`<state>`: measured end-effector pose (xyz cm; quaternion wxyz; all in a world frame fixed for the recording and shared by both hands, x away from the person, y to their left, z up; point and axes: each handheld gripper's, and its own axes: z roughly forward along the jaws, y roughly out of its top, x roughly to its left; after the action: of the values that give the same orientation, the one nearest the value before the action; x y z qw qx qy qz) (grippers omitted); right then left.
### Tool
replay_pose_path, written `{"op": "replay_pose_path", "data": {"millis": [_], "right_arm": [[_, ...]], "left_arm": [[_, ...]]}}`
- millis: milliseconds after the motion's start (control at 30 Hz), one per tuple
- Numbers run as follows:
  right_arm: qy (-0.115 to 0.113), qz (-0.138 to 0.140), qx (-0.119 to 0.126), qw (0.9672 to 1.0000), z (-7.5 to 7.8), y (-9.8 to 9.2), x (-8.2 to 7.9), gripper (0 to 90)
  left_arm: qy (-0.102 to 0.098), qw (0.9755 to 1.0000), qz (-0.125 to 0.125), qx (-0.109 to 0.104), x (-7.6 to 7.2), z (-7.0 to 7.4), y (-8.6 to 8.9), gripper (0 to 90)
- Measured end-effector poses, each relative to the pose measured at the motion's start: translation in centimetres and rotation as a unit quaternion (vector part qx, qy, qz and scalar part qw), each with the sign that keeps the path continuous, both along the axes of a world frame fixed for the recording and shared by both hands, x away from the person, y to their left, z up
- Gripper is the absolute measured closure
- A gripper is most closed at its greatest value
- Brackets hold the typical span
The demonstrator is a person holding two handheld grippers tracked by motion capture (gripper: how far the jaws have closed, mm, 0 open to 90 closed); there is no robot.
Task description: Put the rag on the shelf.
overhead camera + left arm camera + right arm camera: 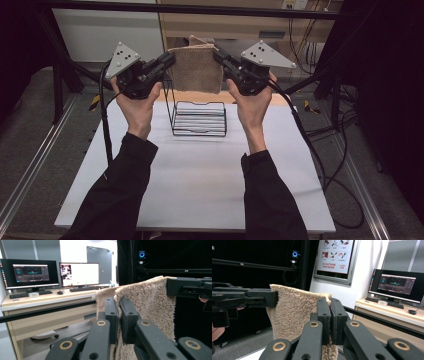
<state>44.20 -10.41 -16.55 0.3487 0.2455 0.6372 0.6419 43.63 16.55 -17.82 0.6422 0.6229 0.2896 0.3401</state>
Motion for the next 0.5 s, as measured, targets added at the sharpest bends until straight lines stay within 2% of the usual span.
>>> {"op": "replay_pose_path", "data": {"millis": [267, 500], "right_arm": [[-0.003, 0.0, 0.004, 1.0, 0.5, 0.1, 1.3, 87.9], [0.011, -0.004, 0.008, 0.9999, 0.3, 0.3, 2.8, 87.8]], "left_arm": [[-0.004, 0.9999, 0.009, 0.004, 1.3, 0.4, -0.2, 85.3], [0.003, 0.9999, 0.015, 0.006, 2.7, 0.2, -0.2, 85.4]]}}
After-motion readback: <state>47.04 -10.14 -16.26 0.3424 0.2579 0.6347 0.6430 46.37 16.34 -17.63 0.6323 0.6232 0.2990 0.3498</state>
